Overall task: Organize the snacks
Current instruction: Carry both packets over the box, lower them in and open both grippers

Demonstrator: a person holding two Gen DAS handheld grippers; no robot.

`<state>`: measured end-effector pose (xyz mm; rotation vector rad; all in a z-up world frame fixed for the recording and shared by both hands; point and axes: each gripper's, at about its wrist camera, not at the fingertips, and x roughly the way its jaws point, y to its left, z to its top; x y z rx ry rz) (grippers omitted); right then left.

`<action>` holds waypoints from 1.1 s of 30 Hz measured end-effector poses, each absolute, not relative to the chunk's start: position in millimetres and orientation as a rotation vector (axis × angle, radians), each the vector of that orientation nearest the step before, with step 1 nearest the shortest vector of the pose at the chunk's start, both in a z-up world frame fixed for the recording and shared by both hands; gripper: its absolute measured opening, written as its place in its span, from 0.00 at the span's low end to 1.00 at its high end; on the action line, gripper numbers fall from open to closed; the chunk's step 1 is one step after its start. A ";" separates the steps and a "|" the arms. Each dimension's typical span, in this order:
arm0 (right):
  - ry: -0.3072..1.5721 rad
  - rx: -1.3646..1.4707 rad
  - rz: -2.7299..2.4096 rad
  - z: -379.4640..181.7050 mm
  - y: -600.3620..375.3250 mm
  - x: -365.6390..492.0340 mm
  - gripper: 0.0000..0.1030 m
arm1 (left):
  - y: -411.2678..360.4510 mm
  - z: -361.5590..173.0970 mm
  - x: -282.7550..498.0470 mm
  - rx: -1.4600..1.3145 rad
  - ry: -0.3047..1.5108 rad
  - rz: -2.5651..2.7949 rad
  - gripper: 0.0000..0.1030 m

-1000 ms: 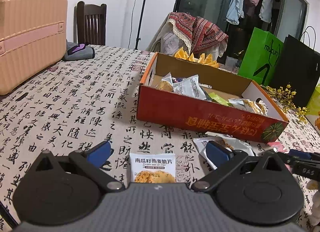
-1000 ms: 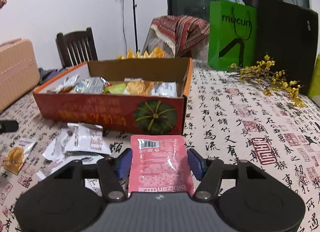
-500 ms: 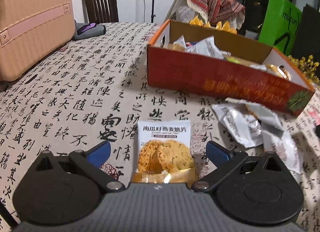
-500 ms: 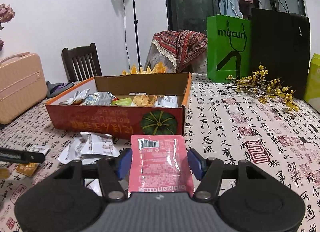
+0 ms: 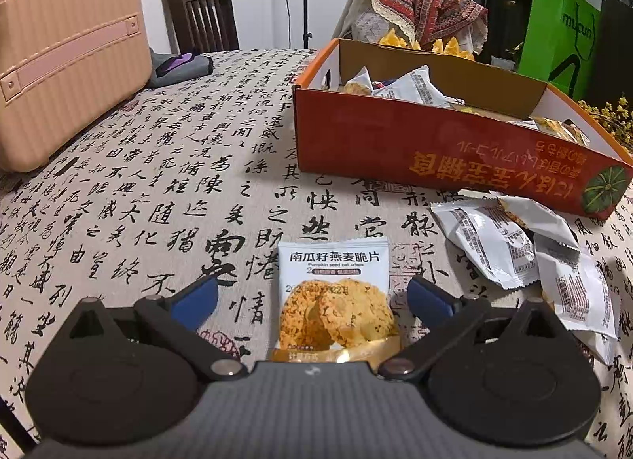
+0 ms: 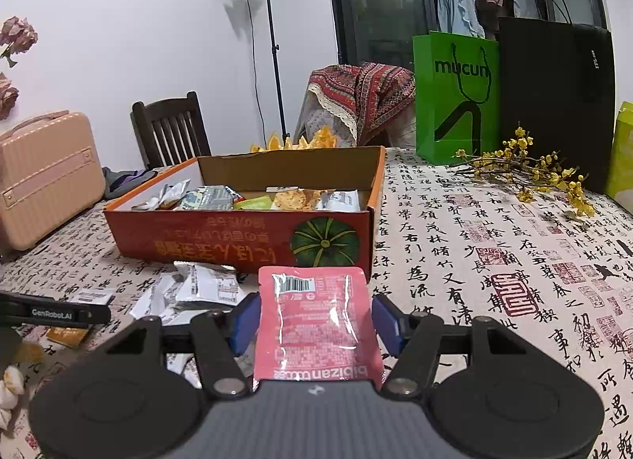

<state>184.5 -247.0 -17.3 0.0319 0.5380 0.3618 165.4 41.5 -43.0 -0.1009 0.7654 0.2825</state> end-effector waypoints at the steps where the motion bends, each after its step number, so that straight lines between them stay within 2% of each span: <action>1: 0.538 0.032 0.363 -17.3 -247.1 184.1 0.59 | 41.5 -43.1 165.3 -0.101 0.764 0.282 1.00; 5: 0.536 0.032 0.361 -16.6 -247.3 182.4 0.59 | 39.9 -43.7 163.3 -0.097 0.756 0.284 0.99; 7: 0.534 0.032 0.360 -15.8 -247.7 180.9 0.59 | 38.5 -42.4 160.7 -0.096 0.748 0.277 0.93; 9: 0.532 0.031 0.358 -14.7 -248.1 179.4 0.59 | 36.9 -39.4 157.2 -0.091 0.731 0.269 0.67; 11: 0.531 0.028 0.357 -14.0 -247.7 178.2 0.59 | 35.6 -36.4 154.2 -0.092 0.718 0.250 0.54; 12: 0.530 0.027 0.357 -13.7 -247.8 177.4 0.59 | 35.3 -35.2 153.1 -0.096 0.714 0.240 0.52; 23: 0.489 0.011 0.361 1.9 -242.7 173.1 0.59 | 31.2 1.2 137.9 -0.102 0.542 0.155 0.51; 33: 0.399 -0.009 0.355 37.4 -220.6 206.6 0.59 | 19.2 49.0 179.1 -0.091 0.402 0.084 0.51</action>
